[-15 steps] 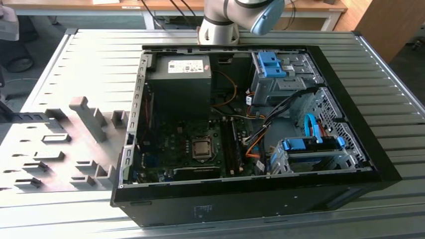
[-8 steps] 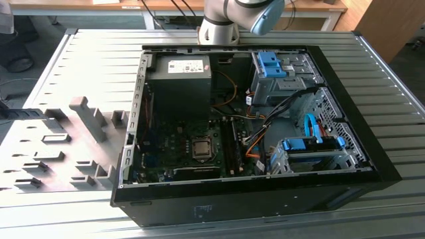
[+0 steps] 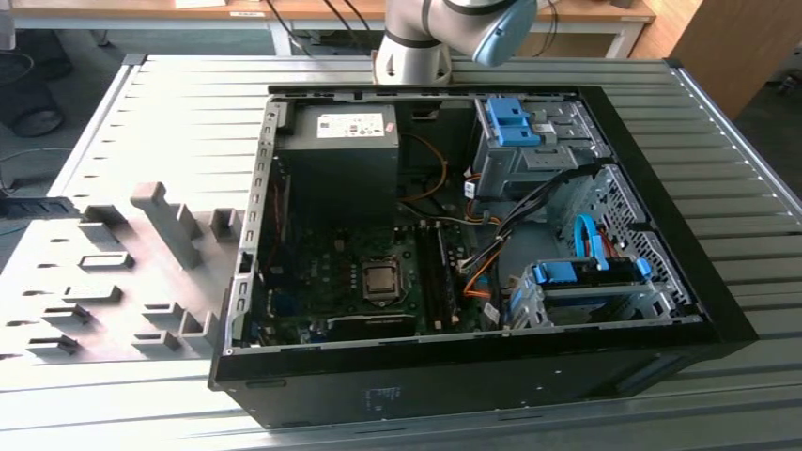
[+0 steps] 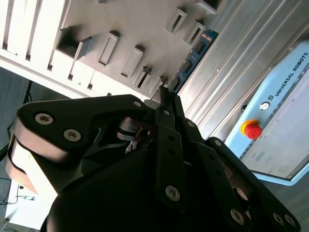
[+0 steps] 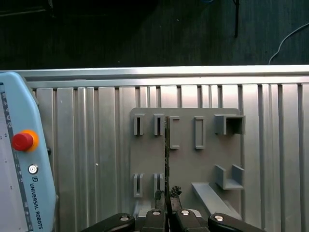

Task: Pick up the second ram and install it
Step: 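Pick up the second ram and move it above second insertion slot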

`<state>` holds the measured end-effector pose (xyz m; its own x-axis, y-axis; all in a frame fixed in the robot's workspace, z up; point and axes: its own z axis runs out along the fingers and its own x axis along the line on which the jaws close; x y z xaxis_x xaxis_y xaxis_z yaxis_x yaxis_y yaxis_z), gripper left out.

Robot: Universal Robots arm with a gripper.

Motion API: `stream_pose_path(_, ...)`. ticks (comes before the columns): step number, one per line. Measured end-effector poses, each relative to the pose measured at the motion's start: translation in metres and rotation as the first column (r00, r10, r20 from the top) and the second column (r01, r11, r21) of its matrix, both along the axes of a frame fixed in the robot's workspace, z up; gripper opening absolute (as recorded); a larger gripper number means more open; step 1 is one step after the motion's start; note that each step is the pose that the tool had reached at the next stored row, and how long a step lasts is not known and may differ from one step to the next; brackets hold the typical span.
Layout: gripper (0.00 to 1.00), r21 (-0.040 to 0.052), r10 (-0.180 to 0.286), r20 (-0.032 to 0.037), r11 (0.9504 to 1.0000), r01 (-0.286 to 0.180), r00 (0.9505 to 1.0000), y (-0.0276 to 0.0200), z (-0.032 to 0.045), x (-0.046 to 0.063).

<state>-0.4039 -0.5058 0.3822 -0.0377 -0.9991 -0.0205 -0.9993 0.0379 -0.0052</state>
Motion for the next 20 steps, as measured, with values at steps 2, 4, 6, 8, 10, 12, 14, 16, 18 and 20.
stream_pose_path(2, 0.14, 0.0, 0.0, 0.0, 1.0, 0.0, 1.0, 0.0, 0.0025, 0.0)
stream_pose_path(4, 0.14, 0.0, 0.0, 0.0, 1.0, 0.0, 1.0, 0.0, 0.005, 0.0)
stream_pose_path(6, 0.14, 0.0, 0.0, -0.0001, 1.0, 0.0, 1.0, 0.0, 0.0079, 0.0)
stream_pose_path(8, 0.14, 0.0, 0.0, 0.0, 1.0, 0.0, 1.0, 0.0, 0.0115, 0.0)
stream_pose_path(10, 0.14, 0.0, 0.0, 0.0, 1.0, 0.0, 1.0, 0.0, 0.0153, 0.0)
stream_pose_path(12, 0.14, 0.0, 0.0, 0.0, 1.0, 0.0, 1.0, 0.0, 0.0184, 0.0)
stream_pose_path(14, 0.14, 0.0001, 0.0, 0.0, 1.0, 0.0, 1.0, 0.0, 0.0198, 0.0)
stream_pose_path(16, 0.14, 0.0002, 0.0, 0.0003, 1.0, 0.0, 1.0, 0.0, 0.0198, 0.0)
stream_pose_path(18, 0.14, 0.0, 0.0, 0.0, 1.0, 0.0, 1.0, 0.0, 0.0201, 0.0)
stream_pose_path(20, 0.14, 0.0, 0.0, -0.0001, 1.0, 0.0, 1.0, 0.0, 0.0202, 0.0)
